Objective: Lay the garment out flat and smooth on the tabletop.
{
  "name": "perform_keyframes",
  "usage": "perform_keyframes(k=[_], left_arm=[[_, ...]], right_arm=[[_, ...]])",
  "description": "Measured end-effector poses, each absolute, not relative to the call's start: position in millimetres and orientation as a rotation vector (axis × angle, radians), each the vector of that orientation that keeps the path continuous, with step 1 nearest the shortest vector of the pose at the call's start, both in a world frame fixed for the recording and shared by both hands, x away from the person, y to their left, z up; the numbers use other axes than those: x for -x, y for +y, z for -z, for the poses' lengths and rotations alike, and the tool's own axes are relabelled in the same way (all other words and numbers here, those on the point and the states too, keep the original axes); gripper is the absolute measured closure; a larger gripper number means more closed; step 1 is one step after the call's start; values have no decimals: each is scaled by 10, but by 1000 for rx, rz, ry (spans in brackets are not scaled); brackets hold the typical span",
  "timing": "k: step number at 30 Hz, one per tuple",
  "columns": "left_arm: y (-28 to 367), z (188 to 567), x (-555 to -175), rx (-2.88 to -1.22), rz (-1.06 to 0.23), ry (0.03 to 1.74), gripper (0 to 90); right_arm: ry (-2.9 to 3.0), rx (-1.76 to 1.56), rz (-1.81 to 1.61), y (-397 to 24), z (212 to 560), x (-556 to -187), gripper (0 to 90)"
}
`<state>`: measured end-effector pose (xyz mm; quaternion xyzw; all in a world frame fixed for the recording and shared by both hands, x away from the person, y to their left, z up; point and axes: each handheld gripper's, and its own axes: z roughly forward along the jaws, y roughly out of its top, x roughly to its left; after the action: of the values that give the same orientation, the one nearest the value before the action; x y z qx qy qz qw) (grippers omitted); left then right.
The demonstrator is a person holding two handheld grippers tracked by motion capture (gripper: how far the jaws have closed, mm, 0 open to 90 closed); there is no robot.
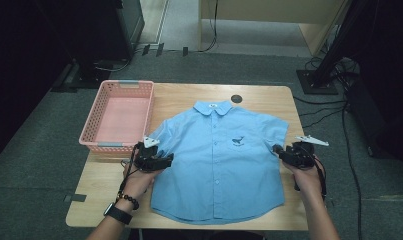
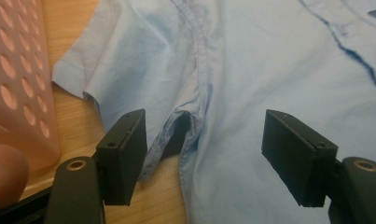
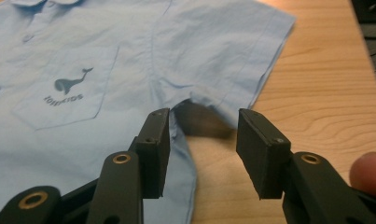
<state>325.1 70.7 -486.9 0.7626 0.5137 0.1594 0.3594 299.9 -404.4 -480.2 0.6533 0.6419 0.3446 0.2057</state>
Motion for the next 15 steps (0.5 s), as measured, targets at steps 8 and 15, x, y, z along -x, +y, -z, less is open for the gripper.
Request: perform_keyframes(k=[8,15], left_arm=[[877,4864,-3243,-1915,-389,1339,316],[961,4883,-3193,-1897,-378,1338,316]], right_arm=[[1800,-1793,-980,-3982,4878,-2869,532],[1842,-1640,-1008,-3686,4939,-2743,465]])
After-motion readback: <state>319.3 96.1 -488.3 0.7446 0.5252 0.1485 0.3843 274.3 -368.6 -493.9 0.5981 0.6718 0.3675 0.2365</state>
